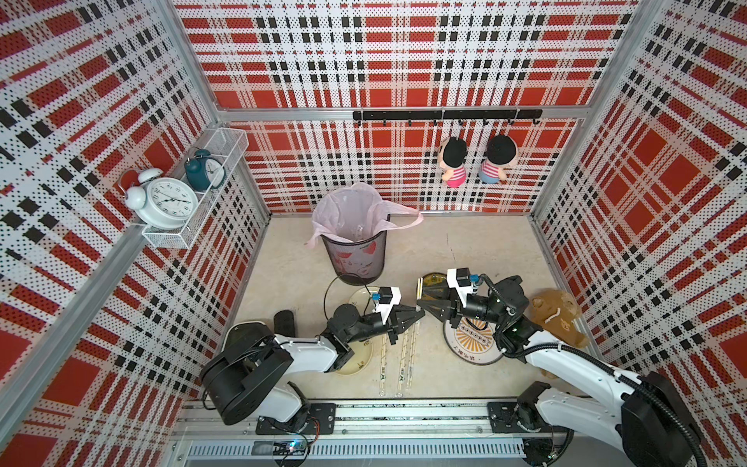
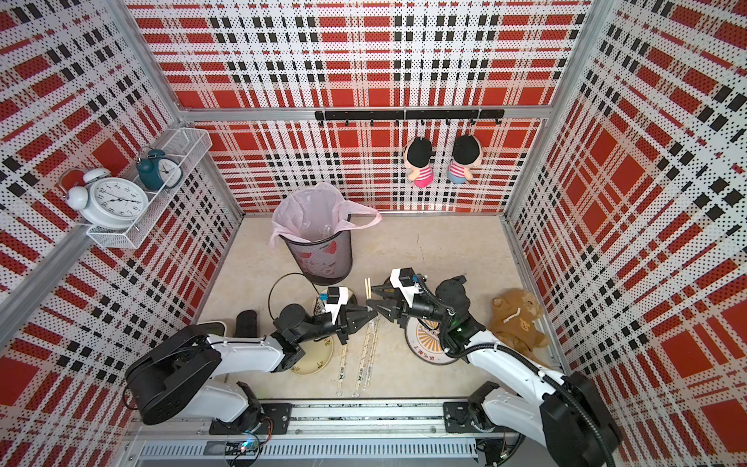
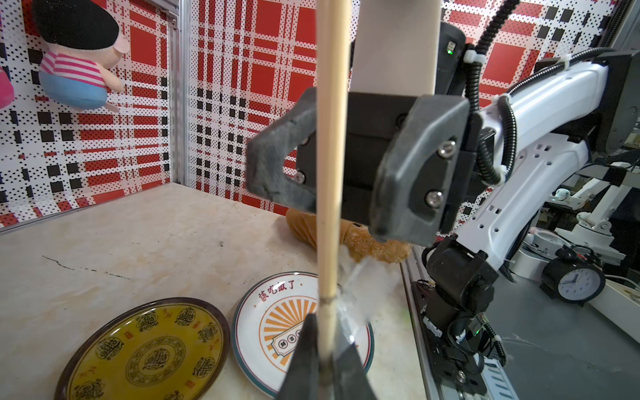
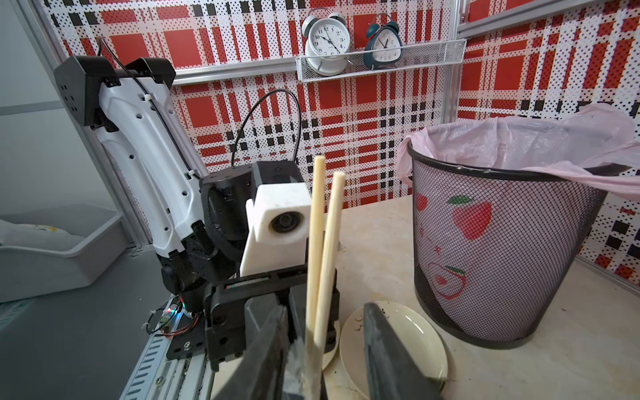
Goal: Remove the packaging of disposable chopsticks
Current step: Remove the packet bag from the disposable chopsticks.
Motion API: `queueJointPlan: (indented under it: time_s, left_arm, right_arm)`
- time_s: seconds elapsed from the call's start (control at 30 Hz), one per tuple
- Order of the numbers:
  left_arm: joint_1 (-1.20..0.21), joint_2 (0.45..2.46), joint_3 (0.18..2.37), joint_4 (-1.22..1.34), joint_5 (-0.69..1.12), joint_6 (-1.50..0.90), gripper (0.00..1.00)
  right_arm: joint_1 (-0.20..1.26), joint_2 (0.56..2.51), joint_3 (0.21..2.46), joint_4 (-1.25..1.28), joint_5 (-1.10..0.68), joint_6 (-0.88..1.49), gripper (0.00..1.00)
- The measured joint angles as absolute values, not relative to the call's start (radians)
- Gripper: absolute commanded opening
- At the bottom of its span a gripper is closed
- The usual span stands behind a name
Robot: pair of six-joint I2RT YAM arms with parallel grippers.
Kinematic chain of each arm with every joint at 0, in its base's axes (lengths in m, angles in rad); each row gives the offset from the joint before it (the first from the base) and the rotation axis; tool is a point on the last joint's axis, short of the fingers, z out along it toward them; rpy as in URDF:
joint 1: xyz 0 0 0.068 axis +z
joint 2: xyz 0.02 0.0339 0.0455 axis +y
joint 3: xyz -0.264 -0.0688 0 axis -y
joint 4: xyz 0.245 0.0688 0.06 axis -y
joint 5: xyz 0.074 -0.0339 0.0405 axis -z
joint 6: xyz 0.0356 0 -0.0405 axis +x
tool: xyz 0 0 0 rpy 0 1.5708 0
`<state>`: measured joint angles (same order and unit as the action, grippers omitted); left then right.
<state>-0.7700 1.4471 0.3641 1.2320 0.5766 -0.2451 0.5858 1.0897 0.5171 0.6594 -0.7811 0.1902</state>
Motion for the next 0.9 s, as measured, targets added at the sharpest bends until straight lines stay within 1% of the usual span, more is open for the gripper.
queueJointPlan:
  time_s: [0.17,0.37,0.57,0.6,0.67,0.7,0.9]
  left_arm:
    - [-0.772,1.447,0.364,1.224,0.58,-0.238,0.0]
    - [-0.775,1.449,0.364,1.211,0.577,-0.232,0.0]
    - [-0.775,1.449,0.364,1.196,0.574,-0.226,0.0]
    - [-0.775,1.449,0.364,1.196,0.574,-0.226,0.05]
    - [-0.775,1.449,0.364,1.195,0.572,-0.219,0.39]
    - [-0.776,1.449,0.364,1.195,0.572,-0.22,0.46]
    - [-0.775,1.434,0.364,1.213,0.559,-0.239,0.48]
  right_arm:
    - [0.586,1.091,0.517,0.652,-0.789,0.183,0.23]
    - [0.586,1.109,0.525,0.644,-0.804,0.179,0.0]
    - [0.586,1.11,0.525,0.632,-0.804,0.178,0.0]
    - [0.586,1.11,0.525,0.63,-0.804,0.177,0.0]
    - [0.586,1.11,0.525,0.629,-0.803,0.177,0.0]
    - [0.586,1.11,0.525,0.629,-0.803,0.175,0.0]
    - [0.586,1.109,0.525,0.631,-0.801,0.175,0.0]
